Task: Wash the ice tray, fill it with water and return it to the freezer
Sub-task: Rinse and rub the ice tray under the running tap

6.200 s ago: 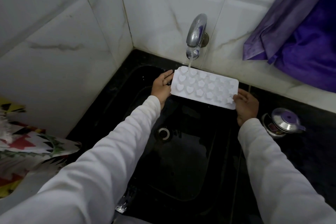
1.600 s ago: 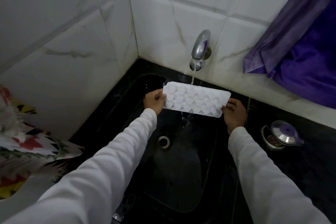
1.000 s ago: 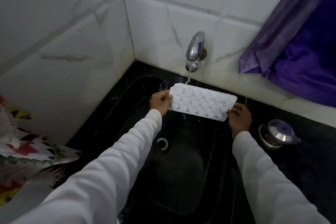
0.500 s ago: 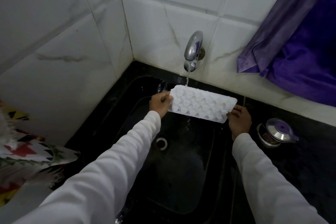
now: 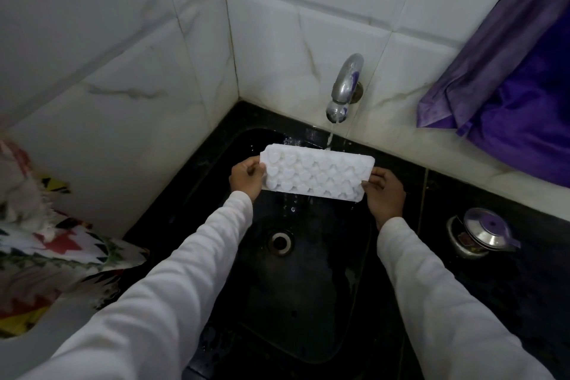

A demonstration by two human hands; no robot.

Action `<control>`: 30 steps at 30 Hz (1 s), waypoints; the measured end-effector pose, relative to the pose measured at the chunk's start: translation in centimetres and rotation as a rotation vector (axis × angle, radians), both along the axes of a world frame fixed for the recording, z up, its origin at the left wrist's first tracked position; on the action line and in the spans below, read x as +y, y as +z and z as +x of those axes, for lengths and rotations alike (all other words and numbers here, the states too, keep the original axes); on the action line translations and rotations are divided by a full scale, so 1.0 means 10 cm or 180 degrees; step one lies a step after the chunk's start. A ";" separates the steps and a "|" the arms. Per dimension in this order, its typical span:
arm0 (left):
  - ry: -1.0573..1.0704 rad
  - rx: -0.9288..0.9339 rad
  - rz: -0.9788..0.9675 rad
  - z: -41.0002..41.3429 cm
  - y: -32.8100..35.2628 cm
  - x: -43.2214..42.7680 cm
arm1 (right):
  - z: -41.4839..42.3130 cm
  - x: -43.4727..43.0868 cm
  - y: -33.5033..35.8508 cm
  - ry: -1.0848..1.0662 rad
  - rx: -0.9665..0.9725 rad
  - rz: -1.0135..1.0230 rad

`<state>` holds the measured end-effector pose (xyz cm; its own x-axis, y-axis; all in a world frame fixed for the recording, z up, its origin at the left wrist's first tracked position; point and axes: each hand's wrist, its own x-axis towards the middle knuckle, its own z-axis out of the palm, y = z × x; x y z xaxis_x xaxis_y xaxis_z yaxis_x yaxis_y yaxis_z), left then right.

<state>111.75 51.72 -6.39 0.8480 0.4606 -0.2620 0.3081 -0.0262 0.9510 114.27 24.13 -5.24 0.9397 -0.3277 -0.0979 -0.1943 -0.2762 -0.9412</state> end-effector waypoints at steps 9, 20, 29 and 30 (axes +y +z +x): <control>0.0283 0.0031 -0.0009 -0.11 -0.07 0.25 | 0.06 0.28 0.06 0.0293 -0.0012 -0.0140; 0.0504 0.0059 -0.0081 -0.13 -0.08 0.36 | 0.06 0.38 0.10 0.0590 -0.0007 -0.0383; 0.0159 0.0043 -0.0141 -0.13 0.06 -0.01 | -0.08 0.04 0.12 0.0187 0.0084 -0.0756; 0.0090 0.0025 -0.0111 -0.12 0.08 -0.06 | -0.09 -0.02 0.11 0.0141 0.0088 -0.0863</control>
